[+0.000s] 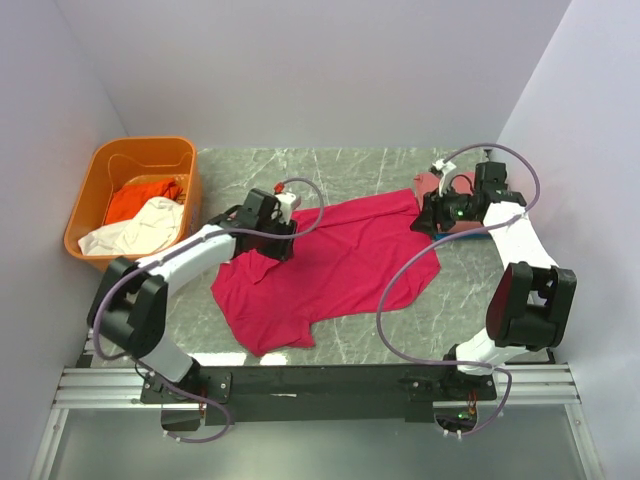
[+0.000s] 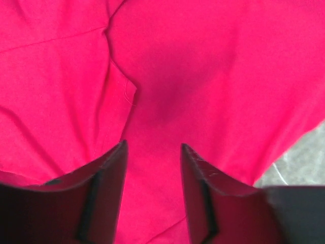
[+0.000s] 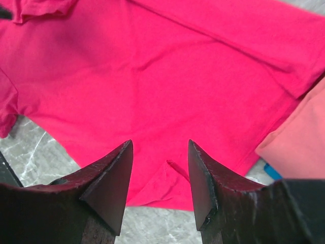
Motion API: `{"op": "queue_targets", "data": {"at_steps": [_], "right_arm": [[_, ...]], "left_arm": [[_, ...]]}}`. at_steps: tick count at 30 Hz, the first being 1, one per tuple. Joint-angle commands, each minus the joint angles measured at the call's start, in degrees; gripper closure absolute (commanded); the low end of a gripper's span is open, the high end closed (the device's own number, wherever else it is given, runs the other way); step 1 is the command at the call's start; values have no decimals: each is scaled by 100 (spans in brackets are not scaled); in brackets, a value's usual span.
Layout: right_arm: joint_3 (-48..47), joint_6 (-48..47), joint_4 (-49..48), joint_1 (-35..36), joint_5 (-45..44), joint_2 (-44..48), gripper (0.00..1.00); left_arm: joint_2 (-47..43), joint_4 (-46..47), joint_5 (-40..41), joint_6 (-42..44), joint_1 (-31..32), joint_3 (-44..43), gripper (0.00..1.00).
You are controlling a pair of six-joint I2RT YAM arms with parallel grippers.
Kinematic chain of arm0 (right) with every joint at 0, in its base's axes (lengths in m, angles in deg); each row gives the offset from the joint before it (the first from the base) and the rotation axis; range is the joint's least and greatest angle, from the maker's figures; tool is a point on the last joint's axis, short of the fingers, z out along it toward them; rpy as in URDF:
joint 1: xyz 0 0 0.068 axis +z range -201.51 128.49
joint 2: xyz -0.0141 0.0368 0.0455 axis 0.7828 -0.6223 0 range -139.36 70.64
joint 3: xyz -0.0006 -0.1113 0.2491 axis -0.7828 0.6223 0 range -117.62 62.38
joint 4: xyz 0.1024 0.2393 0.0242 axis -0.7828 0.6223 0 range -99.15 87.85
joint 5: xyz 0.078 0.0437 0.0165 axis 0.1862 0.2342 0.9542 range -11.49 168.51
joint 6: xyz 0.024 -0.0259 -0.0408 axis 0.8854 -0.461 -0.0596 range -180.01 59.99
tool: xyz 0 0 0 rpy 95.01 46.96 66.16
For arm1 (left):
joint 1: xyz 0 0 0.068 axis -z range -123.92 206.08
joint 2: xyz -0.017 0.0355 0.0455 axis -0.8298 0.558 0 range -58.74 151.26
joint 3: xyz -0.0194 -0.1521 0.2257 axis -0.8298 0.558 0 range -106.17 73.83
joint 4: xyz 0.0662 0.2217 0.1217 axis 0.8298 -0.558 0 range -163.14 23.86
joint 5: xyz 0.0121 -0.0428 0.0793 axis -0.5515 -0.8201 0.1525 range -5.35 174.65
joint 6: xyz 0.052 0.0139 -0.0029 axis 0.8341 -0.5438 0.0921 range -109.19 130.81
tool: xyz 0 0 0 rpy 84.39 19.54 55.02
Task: Fold and stack the t-shirts
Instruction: Fold the tshirt
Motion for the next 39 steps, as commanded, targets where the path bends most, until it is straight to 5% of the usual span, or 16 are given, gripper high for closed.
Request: {"op": "queue_targets", "data": {"at_steps": [1,10,31,39], "right_arm": [[118,23,-93,-59,174,262,46],[153,23,-67,-164,306,244,46],[83,14,65,-348,596,139,45],[30,-3,135,-384,702,139,46]], "left_arm": [[301,198,709,-161,200,-419,55],[1049,119,2071,-338,737,-867,60],[1920,-241,2468,-276,895,-1413,69],[2069,-285,2837,-188,992,-1456,82]]}}
